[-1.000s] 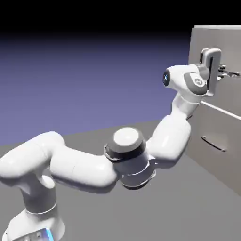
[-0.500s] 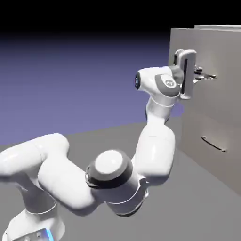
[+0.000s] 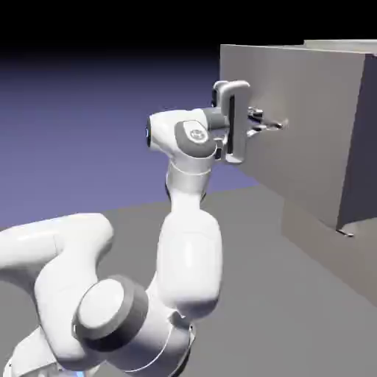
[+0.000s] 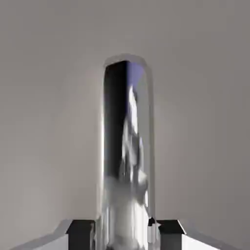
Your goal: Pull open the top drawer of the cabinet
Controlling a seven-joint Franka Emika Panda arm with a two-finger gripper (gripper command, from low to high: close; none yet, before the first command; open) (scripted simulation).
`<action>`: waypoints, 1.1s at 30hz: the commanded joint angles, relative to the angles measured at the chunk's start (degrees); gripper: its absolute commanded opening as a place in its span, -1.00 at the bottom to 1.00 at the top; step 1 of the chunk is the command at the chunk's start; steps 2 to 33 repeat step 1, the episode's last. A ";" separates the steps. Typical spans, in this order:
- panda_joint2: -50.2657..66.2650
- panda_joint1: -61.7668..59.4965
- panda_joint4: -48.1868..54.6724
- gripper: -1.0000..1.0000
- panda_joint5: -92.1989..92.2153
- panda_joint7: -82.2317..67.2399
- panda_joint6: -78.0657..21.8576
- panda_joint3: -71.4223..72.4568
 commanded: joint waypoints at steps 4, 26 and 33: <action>0.60 -1.39 -2.08 1.00 1.17 0.05 -0.70 1.00; 0.60 -1.39 -2.08 1.00 1.17 0.05 -0.70 1.00; 0.60 -1.39 -2.08 1.00 1.17 0.05 -0.70 1.00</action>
